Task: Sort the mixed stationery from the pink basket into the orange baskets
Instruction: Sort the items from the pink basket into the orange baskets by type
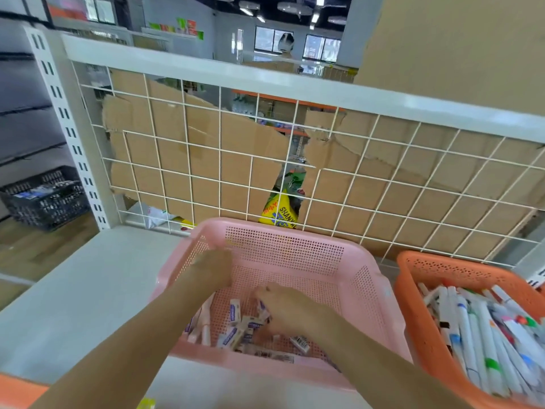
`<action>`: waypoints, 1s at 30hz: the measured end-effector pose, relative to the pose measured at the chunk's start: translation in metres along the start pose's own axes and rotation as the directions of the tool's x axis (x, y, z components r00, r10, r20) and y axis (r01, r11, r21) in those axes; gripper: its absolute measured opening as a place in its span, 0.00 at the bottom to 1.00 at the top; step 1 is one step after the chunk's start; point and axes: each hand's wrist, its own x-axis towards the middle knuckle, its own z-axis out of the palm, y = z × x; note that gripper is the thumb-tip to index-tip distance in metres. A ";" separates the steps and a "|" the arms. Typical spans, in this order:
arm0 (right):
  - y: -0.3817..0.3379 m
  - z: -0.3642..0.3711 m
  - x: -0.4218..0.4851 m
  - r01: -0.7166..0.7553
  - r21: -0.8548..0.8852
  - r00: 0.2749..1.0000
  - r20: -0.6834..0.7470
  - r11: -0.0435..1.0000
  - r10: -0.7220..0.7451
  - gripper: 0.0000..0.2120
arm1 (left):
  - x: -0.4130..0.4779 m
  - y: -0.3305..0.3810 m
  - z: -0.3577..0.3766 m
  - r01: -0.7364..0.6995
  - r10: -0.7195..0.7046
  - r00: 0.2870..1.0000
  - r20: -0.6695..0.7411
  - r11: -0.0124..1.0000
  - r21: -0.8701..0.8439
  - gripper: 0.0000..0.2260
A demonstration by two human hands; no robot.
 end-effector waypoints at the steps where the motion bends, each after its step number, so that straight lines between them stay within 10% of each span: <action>1: 0.000 0.001 0.001 0.007 -0.012 1.000 -0.004 1.000 -0.007 0.30 | 0.003 0.000 0.004 -0.015 0.015 1.000 0.007 1.000 0.015 0.21; 30: 0.026 -0.006 -0.003 -0.104 0.314 0.976 -0.148 0.944 0.157 0.13 | 0.020 -0.004 0.014 -0.019 -0.020 0.999 -0.049 0.736 -0.677 0.09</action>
